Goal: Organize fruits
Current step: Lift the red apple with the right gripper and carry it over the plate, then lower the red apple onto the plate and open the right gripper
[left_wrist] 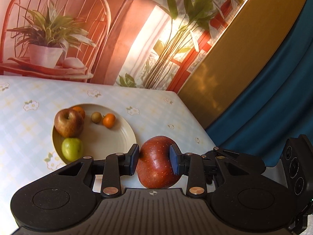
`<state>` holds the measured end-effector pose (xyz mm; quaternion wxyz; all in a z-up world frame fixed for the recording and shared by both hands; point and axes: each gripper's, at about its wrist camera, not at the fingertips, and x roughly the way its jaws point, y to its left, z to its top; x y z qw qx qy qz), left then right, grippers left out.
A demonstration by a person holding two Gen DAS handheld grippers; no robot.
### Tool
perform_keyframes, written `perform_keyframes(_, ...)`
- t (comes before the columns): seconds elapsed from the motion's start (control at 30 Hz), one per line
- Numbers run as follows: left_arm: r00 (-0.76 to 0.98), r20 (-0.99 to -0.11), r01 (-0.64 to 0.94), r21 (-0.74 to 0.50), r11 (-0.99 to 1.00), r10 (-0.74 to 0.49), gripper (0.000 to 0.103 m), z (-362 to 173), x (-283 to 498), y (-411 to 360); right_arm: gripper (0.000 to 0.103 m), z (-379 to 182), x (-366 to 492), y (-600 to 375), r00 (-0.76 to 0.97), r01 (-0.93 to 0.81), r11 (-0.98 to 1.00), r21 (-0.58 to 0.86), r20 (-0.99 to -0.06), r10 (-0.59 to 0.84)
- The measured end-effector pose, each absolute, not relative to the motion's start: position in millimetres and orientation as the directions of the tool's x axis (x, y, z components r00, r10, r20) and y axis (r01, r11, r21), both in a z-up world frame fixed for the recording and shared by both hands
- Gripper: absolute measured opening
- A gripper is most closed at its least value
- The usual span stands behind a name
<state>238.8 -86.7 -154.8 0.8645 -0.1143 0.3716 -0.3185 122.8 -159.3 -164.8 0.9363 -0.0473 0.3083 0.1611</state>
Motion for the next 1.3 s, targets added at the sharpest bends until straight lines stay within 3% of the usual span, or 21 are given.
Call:
perform_keyframes(0.73,0.489,-0.728,0.310,-0.370,0.876,-0.480,0.034,-217.9,356.6,-99.4,0.058,-258.1,273.0,-171.2,0.639,-0.392,0.917,0.071,-0.696,0.327)
perform_keyframes(1.0,0.514,-0.746,0.307,-0.300,0.903,-0.423,0.032,-225.1,367.6,-107.8,0.058,-272.0,283.4,-169.4,0.647,-0.379,0.923,0.060,-0.696,0.311)
perform_keyframes(1.3,0.537,-0.727,0.270,-0.333,0.904,-0.428,0.032,-219.6,370.2,-99.9,0.058,-274.1,291.1,-159.9,0.679,-0.370,0.929,0.001,-0.682,0.271)
